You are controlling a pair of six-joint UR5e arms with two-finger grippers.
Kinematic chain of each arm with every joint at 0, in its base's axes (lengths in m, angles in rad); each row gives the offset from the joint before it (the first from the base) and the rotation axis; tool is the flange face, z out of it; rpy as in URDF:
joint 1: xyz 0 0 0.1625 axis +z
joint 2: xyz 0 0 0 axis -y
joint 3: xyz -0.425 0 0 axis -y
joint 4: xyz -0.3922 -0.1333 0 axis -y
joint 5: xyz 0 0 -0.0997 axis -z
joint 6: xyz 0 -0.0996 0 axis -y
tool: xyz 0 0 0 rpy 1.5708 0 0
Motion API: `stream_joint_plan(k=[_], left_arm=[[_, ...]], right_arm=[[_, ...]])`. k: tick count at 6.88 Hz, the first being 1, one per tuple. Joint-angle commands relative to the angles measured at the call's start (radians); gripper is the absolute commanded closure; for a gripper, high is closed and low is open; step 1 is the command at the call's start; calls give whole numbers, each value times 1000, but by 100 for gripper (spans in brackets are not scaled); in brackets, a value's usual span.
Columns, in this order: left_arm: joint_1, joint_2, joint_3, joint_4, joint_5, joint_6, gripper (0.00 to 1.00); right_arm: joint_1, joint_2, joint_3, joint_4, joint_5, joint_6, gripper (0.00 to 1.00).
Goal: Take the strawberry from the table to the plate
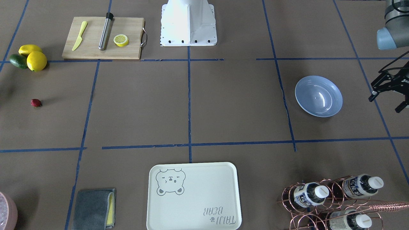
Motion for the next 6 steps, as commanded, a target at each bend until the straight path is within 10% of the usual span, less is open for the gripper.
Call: stream_joint_plan(k=[1, 4, 6], left_arm=[[114, 67, 16, -141, 76, -132, 0], [234, 91, 113, -235, 162, -323, 39], [297, 91, 113, -266, 178, -389, 43]], right_arm=[[0, 1, -1, 0, 0, 2, 0], [0, 1, -10, 0, 1, 2, 0], [0, -1, -8, 0, 1, 2, 0]])
